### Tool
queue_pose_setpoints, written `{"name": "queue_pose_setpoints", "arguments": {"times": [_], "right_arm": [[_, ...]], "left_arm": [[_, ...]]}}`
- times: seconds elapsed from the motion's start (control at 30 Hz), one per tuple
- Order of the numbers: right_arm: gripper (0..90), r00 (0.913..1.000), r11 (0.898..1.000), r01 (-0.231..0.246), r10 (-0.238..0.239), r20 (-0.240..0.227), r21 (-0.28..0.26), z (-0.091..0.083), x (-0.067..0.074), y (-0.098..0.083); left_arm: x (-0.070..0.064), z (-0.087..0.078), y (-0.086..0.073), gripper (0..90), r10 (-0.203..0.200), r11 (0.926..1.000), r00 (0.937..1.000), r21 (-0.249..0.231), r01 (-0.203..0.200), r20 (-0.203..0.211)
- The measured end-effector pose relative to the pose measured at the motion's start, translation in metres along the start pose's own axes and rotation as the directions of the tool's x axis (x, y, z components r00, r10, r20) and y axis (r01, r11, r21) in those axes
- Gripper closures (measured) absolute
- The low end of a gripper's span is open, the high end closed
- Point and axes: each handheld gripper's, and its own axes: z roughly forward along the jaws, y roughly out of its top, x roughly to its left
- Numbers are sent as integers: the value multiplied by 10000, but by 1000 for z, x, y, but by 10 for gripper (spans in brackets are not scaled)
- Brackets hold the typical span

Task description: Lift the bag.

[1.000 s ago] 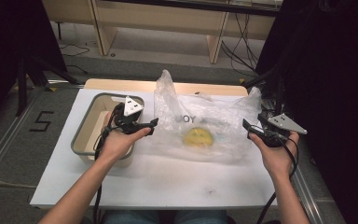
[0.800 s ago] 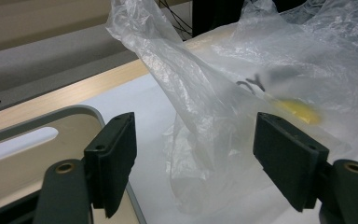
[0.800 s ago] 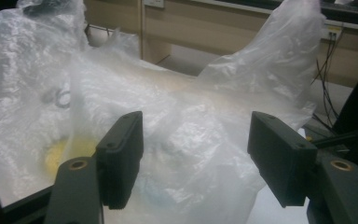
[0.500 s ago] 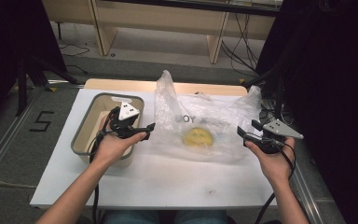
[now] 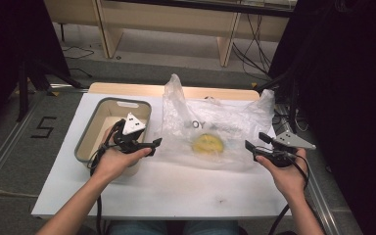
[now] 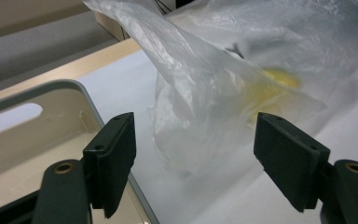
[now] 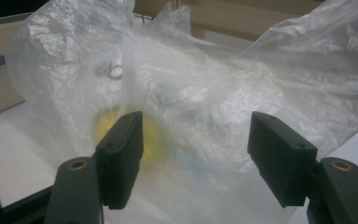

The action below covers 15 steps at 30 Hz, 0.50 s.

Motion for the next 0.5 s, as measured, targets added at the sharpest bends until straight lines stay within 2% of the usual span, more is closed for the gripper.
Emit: {"name": "queue_pose_setpoints", "arguments": {"times": [0.3,0.5], "right_arm": [[378,9989,9994,-40,56,-458,350,-1,4,-15],[380,9976,9987,-89,123,-677,507,-4,6,-23]], "left_arm": [[-2,-3,-11,294,107,9999,9995,14,-107,289],[-4,-3,-17,293,321,9995,9982,55,-324,500]]}}
